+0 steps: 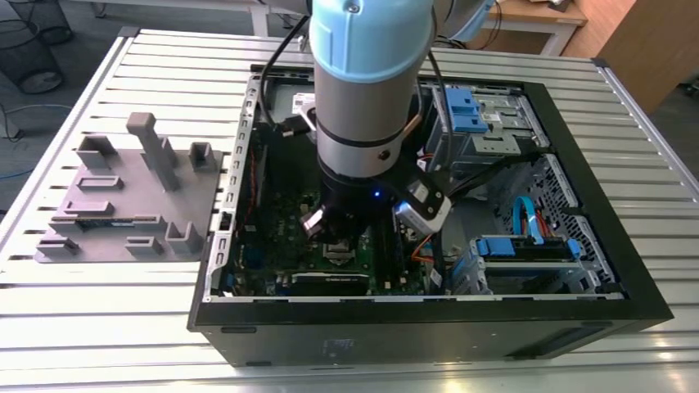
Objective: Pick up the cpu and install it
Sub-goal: 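Close the cpu cover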
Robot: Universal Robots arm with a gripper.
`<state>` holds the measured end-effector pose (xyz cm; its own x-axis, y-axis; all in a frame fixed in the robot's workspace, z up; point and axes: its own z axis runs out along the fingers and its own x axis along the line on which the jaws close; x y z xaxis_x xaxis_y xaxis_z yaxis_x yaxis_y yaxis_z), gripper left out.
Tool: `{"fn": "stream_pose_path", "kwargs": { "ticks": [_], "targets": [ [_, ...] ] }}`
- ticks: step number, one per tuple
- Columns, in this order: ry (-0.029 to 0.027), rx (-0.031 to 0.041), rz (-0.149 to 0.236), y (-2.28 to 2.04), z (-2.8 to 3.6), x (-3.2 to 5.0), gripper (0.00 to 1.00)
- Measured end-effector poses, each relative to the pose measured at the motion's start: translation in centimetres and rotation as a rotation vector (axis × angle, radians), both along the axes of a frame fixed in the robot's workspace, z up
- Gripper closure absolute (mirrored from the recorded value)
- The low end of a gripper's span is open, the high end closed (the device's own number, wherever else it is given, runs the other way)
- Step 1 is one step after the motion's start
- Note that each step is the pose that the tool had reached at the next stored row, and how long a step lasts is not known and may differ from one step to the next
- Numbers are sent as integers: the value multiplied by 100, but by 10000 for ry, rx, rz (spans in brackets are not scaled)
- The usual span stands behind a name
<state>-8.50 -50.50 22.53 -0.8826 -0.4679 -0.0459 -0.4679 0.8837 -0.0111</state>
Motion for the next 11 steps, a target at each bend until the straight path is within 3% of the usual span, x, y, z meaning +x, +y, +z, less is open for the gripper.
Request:
{"fn": "stream_pose_path", "kwargs": {
  "ticks": [11],
  "targets": [
    [-45,2,0,34,45,0,89]
  ]
}}
